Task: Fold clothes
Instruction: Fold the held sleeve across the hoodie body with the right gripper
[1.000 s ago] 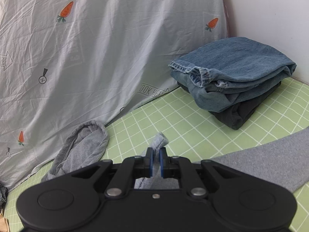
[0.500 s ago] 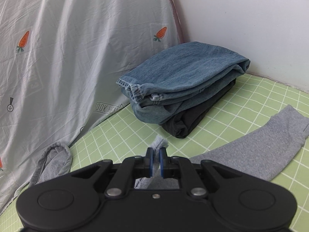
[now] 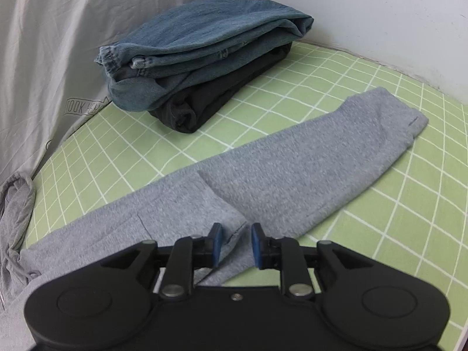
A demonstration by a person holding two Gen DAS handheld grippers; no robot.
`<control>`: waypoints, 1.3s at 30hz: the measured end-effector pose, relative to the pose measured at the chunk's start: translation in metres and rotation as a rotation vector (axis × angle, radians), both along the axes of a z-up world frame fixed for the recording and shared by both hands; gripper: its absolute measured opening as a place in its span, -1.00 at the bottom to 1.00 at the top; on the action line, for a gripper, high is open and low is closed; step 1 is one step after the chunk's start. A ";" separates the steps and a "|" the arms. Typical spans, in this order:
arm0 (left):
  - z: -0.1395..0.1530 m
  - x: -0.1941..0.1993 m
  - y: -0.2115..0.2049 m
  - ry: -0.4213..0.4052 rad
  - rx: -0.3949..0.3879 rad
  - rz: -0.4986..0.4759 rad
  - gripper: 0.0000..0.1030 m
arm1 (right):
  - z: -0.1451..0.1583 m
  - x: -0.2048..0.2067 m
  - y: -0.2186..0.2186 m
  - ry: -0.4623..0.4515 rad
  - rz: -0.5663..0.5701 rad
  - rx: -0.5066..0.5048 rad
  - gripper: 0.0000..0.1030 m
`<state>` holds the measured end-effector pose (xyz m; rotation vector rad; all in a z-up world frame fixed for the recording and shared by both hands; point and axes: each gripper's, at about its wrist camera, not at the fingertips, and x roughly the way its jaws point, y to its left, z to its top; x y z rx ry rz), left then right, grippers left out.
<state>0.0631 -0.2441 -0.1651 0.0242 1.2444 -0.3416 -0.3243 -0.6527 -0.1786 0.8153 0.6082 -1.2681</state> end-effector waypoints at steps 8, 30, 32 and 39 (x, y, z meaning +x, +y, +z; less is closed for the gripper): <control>0.024 -0.006 -0.006 -0.044 -0.082 -0.075 -0.03 | 0.005 -0.004 -0.005 -0.095 0.024 -0.019 -0.04; -0.017 -0.027 -0.052 -0.045 0.166 -0.260 0.16 | -0.045 -0.045 0.008 -0.886 -0.305 0.215 -0.73; -0.017 -0.027 -0.052 -0.047 0.169 -0.264 0.18 | -0.050 -0.038 0.012 -0.978 -0.317 0.251 -0.73; -0.018 -0.024 -0.044 -0.034 0.166 -0.247 0.36 | -0.047 0.009 0.022 -1.078 -0.201 0.352 -0.74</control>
